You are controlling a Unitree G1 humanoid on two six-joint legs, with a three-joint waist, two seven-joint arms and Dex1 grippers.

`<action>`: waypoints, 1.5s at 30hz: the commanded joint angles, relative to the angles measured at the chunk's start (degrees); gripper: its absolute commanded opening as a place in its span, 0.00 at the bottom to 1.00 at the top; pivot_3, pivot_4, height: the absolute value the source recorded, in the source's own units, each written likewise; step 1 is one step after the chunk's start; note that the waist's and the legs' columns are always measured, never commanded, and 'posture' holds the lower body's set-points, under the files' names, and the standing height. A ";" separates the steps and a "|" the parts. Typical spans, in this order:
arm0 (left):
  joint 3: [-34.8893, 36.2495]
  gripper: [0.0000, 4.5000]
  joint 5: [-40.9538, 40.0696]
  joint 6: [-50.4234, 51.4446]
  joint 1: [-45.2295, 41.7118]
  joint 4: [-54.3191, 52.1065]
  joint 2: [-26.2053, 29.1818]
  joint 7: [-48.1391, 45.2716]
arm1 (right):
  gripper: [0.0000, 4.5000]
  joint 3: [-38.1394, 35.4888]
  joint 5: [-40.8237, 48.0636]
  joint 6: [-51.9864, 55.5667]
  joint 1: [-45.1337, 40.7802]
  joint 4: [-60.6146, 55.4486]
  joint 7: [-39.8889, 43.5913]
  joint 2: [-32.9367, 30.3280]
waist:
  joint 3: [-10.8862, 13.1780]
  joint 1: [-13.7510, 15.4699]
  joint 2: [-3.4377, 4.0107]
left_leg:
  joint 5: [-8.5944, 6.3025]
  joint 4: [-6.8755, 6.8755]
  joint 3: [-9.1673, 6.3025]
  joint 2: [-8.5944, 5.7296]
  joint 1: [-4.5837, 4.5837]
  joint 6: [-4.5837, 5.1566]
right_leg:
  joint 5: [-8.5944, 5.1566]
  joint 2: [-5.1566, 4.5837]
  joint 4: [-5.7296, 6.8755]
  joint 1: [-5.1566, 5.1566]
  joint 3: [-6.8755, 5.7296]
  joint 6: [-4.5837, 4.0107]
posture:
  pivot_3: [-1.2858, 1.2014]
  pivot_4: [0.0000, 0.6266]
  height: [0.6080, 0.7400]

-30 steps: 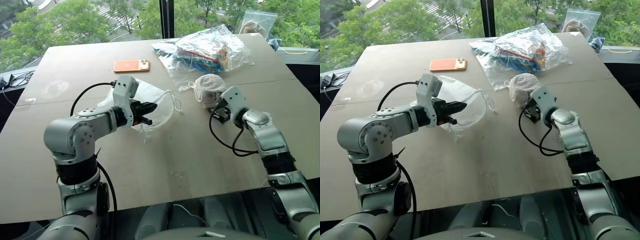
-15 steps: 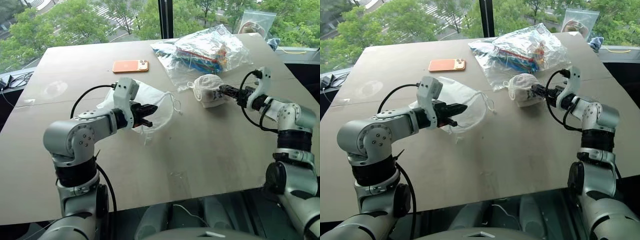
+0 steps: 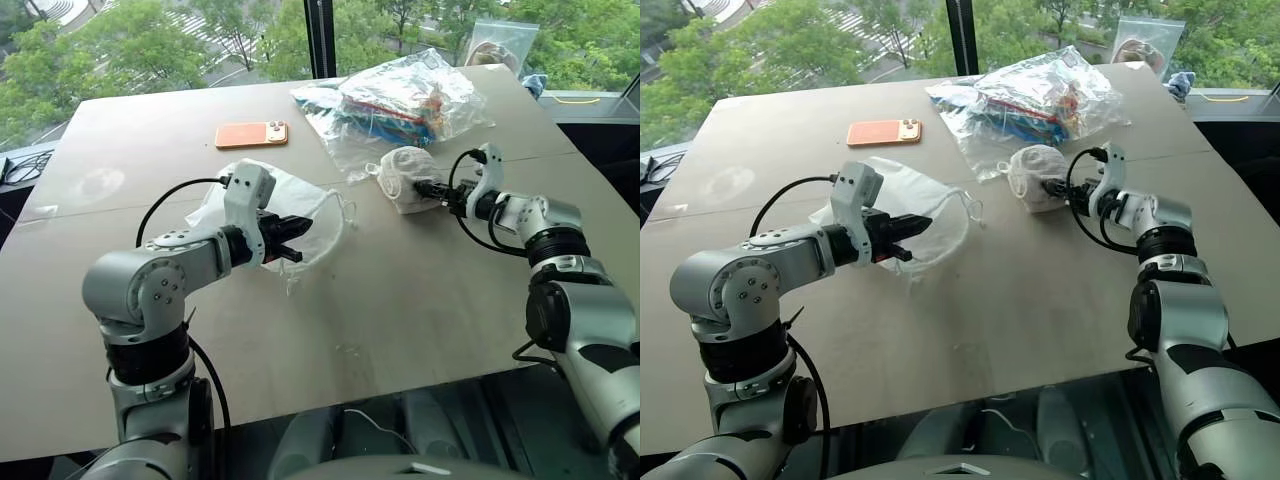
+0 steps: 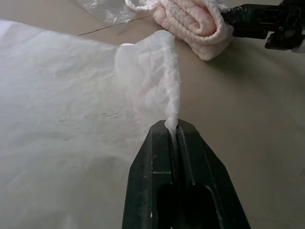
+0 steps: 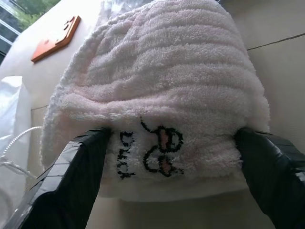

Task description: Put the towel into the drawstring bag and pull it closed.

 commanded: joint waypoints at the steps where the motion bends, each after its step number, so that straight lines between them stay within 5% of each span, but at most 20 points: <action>1: 1.73 0.02 -1.21 -0.03 0.09 -3.02 0.37 0.58 | 1.00 8.82 -9.18 -10.09 0.45 3.38 -0.81 2.60 | -0.06 -0.50 -0.04 | 0.00 0.03 0.00 0.01 0.04 0.00 | 0.01 0.00 0.05 0.01 0.01 -0.01 | 0.52 0.24 1.00; 4: 1.86 0.00 -1.20 -0.12 0.54 -3.42 0.19 0.95 | 0.81 13.29 -13.73 -15.89 1.82 4.65 -0.07 3.52 | -0.16 -0.93 -0.17 | 0.00 0.10 0.03 0.02 0.11 -0.01 | 0.01 0.01 0.22 0.01 0.06 -0.01 | 0.52 0.24 1.00; 8: 2.76 0.00 -1.66 -0.14 0.52 -3.11 -0.23 1.23 | 0.39 14.11 -14.31 -19.20 3.38 3.30 3.20 4.02 | -0.18 -1.01 -0.17 | 0.00 0.10 0.05 0.03 0.21 -0.01 | 0.00 0.08 0.34 0.03 0.10 -0.01 | 0.52 0.24 1.00; 12: 2.88 0.00 -1.96 -0.13 0.41 -2.82 -0.32 1.60 | 0.02 14.08 -10.59 -13.98 9.09 -11.31 11.42 2.16 | -0.17 -0.86 -0.16 | 0.00 0.09 0.04 0.06 0.20 -0.02 | 0.00 0.08 0.35 0.02 0.09 -0.01 | 0.52 0.24 1.00; 13: 2.84 0.00 -1.95 -0.38 0.23 -2.28 -0.30 1.58 | 0.01 14.74 -8.89 -10.36 12.80 -20.47 13.59 0.88 | -0.17 -0.79 -0.16 | 0.00 0.09 0.04 0.06 0.18 -0.02 | 0.00 0.09 0.33 0.01 0.08 -0.01 | 0.52 0.24 1.00; 19: 2.21 0.00 -2.03 -2.17 -0.91 1.66 0.59 0.91 | 0.01 13.91 4.30 16.53 32.07 -70.10 15.00 -7.37 | -0.06 1.16 0.05 | -0.02 0.02 -0.12 0.06 -0.15 -0.04 | -0.01 0.04 0.21 -0.21 -0.10 -0.01 | 0.52 0.24 1.00; 23: 0.89 0.00 -2.01 -3.74 -0.95 4.11 2.12 -0.22 | 0.01 13.25 6.78 28.87 38.52 -85.11 7.19 -7.98 | -0.07 1.75 0.04 | -0.02 0.04 -0.09 0.05 -0.14 -0.04 | 0.00 0.02 0.19 -0.19 -0.06 -0.01 | 0.52 0.24 1.00; 31: -2.69 0.00 -1.70 -8.10 -1.07 7.60 4.31 -2.41 | 0.75 8.39 12.59 38.83 44.64 -94.60 0.48 -7.30 | -0.06 3.75 0.04 | -0.03 0.03 -0.09 -0.03 -0.07 -0.04 | -0.01 0.02 0.14 -0.12 -0.09 -0.02 | 0.52 0.24 1.00; 33: -2.90 0.00 -1.90 -8.45 -0.88 7.59 4.60 -2.53 | 0.75 6.54 13.66 41.28 44.73 -95.78 -0.27 -9.19 | -0.06 3.82 0.04 | -0.03 0.03 -0.11 -0.03 -0.09 -0.04 | -0.01 0.01 0.13 -0.12 -0.11 -0.02 | 0.52 0.24 1.00; 37: -2.90 0.00 -2.47 -8.44 0.18 6.36 5.10 -2.59 | 0.99 1.52 17.82 41.42 41.62 -91.86 -0.81 -7.25 | -0.06 3.58 0.04 | -0.03 0.01 -0.11 -0.01 -0.07 -0.04 | -0.01 -0.01 0.12 -0.11 -0.10 -0.02 | 0.52 0.24 1.00; 45: -3.29 0.00 -2.98 -8.26 -0.08 5.44 5.67 -2.22 | 0.99 9.67 16.15 36.61 32.58 -76.79 -0.64 -5.15 | -0.06 3.61 0.04 | -0.03 -0.03 -0.08 0.04 -0.07 -0.04 | -0.01 -0.01 0.08 -0.12 -0.10 -0.02 | 0.52 0.24 1.00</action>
